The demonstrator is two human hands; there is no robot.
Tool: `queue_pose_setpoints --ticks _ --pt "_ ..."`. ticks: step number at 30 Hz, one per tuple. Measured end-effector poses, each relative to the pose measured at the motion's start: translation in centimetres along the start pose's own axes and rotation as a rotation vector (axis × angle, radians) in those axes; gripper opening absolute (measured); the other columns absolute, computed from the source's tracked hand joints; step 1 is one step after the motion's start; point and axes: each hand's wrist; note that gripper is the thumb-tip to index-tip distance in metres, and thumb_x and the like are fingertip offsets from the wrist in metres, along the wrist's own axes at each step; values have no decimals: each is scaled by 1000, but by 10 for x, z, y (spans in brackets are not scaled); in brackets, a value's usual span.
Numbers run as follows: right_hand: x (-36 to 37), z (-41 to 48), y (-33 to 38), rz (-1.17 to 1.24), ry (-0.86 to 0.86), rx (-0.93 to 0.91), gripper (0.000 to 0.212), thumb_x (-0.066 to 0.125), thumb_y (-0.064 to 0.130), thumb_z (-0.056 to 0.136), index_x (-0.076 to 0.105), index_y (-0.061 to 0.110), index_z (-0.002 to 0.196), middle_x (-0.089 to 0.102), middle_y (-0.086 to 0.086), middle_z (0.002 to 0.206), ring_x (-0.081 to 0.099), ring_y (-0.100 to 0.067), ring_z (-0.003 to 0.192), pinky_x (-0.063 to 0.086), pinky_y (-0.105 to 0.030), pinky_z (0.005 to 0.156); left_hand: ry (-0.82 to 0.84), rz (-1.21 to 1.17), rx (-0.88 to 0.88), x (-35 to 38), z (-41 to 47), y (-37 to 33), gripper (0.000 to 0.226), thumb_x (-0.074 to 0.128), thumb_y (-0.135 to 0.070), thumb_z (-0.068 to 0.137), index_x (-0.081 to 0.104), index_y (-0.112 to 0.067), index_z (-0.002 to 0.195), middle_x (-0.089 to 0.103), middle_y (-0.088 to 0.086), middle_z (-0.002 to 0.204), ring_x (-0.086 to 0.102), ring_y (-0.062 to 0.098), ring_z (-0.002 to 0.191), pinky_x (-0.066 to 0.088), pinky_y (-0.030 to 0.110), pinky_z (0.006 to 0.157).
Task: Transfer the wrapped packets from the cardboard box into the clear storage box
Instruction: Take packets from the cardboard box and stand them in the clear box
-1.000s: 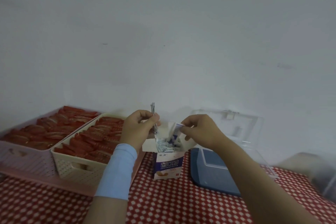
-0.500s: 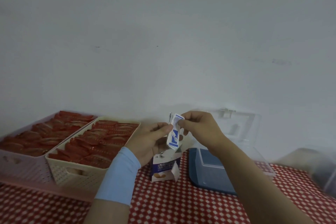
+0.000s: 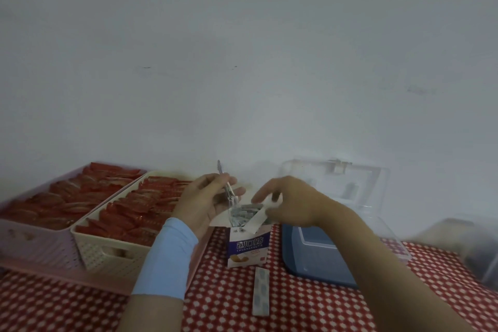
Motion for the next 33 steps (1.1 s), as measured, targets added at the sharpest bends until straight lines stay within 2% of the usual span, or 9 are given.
queue_pose_setpoints --ticks 3,7,10,12,15,19,25,30,33 --pt "10 -6 4 -102 150 7 32 76 28 83 73 34 115 57 16 109 55 -9 103 50 -29 91 -4 -25 25 0 -2 -2 9 62 -9 94 59 -2 91 73 17 102 75 34 83 63 40 75" --pt "16 -4 1 61 -112 23 14 70 32 92 78 24 101 66 12 97 62 -7 90 46 -20 77 49 36 17 2 -1 3 10 61 -12 96 58 -3 92 73 17 109 74 35 89 62 41 77" --pt "8 -8 2 424 -414 39 19 71 25 92 72 23 73 67 8 78 60 -3 69 45 -19 68 88 37 41 2 1 5 9 60 -11 95 57 -3 92 73 18 112 73 34 95 61 40 81" --pt "1 -15 5 734 -481 41 17 71 17 92 75 14 76 70 0 71 61 -6 60 46 -21 59 147 37 44 6 0 7 10 59 -11 95 57 -2 96 72 18 113 73 31 95 62 39 79" --pt "0 -23 12 884 -437 44 7 75 16 88 78 10 88 74 -5 74 62 -11 61 46 -21 56 281 28 -8 17 -5 8 24 62 -18 88 59 1 104 72 20 106 72 27 87 62 38 73" --pt "8 -28 11 914 -480 44 8 78 11 85 76 3 86 72 -1 66 64 -7 57 50 -17 59 378 2 -72 30 -10 13 35 60 -19 88 59 4 114 72 22 109 69 35 107 62 39 74" --pt "19 -29 -3 795 -565 138 15 81 22 82 71 12 80 71 -14 82 73 -25 67 61 -50 71 356 66 -134 41 -14 24 54 62 -24 86 54 5 130 64 28 124 66 37 114 52 48 95" --pt "21 -41 -13 419 -677 88 32 77 41 82 53 39 102 53 21 112 57 -1 92 49 -18 76 319 20 -167 49 -14 30 56 65 -24 83 55 8 129 70 24 115 72 30 98 61 34 76" --pt "16 -53 -18 301 -504 -141 36 80 50 70 55 39 94 42 25 139 43 4 128 38 -18 99 326 -45 -197 50 -15 32 50 65 -23 85 57 3 126 69 22 117 72 31 99 62 38 75"
Point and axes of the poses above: each hand's wrist, its own z-axis towards the middle knuckle, its own x-axis out of the palm, y = z × x
